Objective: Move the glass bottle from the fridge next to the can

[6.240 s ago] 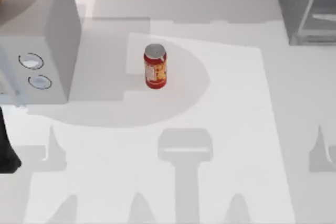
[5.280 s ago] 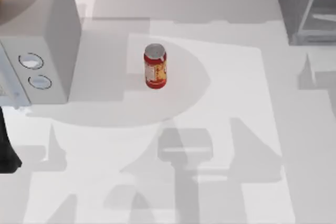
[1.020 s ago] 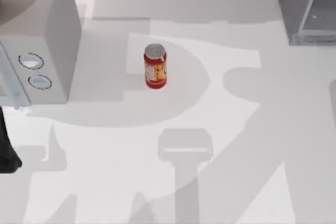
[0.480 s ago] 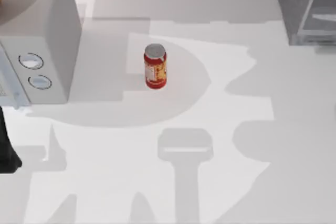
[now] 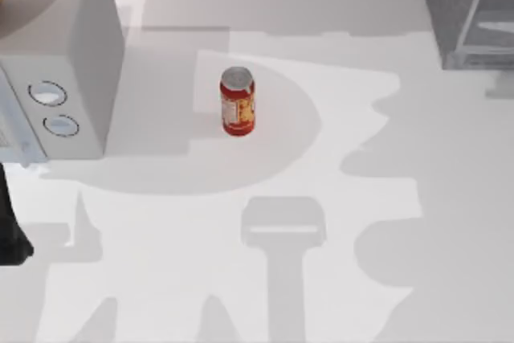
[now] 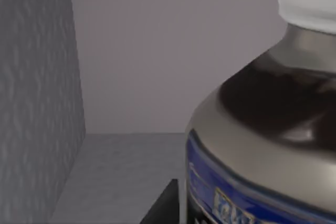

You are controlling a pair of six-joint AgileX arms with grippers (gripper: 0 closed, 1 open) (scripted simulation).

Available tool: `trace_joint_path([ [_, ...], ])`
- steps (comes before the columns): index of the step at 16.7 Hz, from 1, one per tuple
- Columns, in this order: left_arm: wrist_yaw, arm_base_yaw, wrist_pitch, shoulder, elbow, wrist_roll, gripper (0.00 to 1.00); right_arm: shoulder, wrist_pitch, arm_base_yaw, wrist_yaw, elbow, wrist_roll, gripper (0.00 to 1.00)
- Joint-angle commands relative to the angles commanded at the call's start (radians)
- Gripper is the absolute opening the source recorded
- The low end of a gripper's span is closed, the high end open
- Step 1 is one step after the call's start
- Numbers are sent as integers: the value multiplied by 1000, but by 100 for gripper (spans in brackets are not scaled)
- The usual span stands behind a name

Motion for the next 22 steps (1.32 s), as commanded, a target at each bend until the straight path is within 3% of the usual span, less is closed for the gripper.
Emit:
trace_joint_path([
  [3, 0, 0, 0, 0, 0, 0, 100, 17, 5, 20, 15, 8, 1, 0],
  [6, 0, 0, 0, 0, 0, 0, 100, 80, 42, 118, 113, 34, -1, 0],
  [16, 0, 0, 0, 0, 0, 0, 100, 337, 197, 765, 763, 134, -17, 0],
  [19, 0, 0, 0, 0, 0, 0, 100, 356, 210, 836, 835, 142, -19, 0],
  [22, 0, 0, 0, 0, 0, 0, 100, 356, 211, 839, 837, 142, -19, 0],
])
